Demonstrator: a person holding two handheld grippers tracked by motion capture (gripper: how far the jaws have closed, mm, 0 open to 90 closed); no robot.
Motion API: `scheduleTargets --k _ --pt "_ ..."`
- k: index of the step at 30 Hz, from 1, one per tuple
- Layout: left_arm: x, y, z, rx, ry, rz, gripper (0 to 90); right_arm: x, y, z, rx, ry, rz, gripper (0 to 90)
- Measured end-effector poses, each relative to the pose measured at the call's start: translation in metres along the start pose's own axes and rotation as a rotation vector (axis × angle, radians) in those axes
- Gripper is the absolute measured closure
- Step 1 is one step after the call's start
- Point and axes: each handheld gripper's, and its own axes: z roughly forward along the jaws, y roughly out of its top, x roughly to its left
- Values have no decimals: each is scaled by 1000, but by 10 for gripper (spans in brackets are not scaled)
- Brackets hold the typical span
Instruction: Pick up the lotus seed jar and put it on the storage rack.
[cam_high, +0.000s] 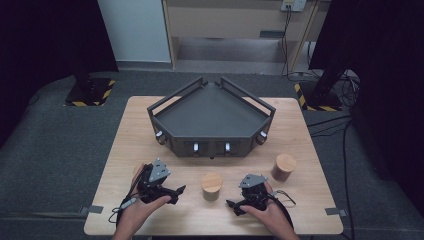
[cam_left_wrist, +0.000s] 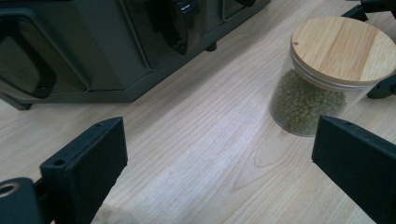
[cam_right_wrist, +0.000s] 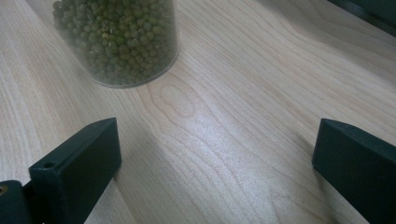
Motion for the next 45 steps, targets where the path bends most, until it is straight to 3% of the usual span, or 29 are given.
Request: scheduleTargets --k 18,45 --pt "14 -12 -20 -38 75 -60 15 0 0 0 0 0 0 16" --pt "33 -31 -34 -64 131 -123 14 0 0 0 0 0 1 16"
